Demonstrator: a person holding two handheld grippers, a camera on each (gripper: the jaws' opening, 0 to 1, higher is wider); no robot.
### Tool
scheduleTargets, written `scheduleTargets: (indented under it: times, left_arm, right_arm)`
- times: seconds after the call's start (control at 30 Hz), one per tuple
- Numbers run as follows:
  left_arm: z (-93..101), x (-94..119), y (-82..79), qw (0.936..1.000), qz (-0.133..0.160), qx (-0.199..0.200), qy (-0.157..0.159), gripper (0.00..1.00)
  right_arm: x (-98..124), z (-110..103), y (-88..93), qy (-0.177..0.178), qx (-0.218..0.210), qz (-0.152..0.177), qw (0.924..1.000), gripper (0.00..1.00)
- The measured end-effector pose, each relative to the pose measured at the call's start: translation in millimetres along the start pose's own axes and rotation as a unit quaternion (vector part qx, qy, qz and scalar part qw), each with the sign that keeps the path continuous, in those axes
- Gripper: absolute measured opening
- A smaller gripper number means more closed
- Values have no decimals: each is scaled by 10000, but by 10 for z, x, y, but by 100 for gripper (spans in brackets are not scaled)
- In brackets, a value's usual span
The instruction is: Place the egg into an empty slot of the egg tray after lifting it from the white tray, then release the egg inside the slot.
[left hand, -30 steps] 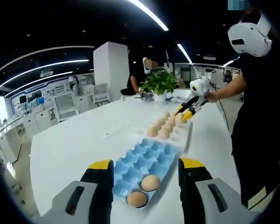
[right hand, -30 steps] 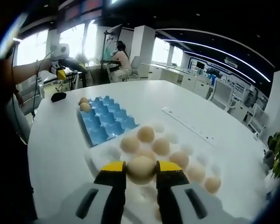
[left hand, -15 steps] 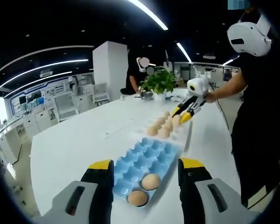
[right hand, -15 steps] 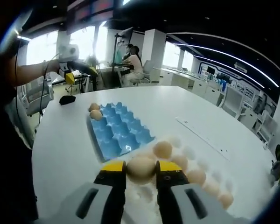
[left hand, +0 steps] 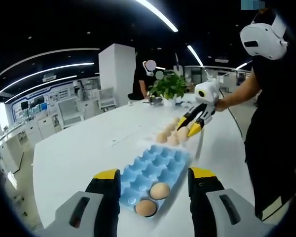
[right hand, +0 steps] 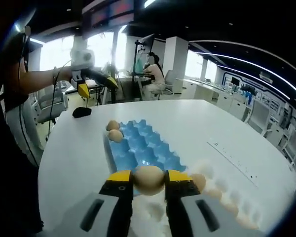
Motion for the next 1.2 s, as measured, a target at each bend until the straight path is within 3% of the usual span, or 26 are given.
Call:
scheduleTargets:
  times: [0.6, 1.2]
  left_arm:
    - [-14, 8, 21, 10000, -26, -13, 16, 55]
    - [-24, 14, 36, 10000, -41, -14, 29, 55]
  right_arm:
    - [-579, -314, -166, -680, 207, 72, 9974, 25]
    - [-991, -486, -208, -951, 235, 7, 9952, 25]
Point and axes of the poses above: the point that each gripper's makers call its tool centre point, and the gripper's own axes: x roughly backward along the fingers, z roughly to its right, y roughly out of its underside, the point moved 10 cm from there along x, roughly backward along the fingers, and after that the axes turned 8 degrees about -x, right-handed, at the moved point
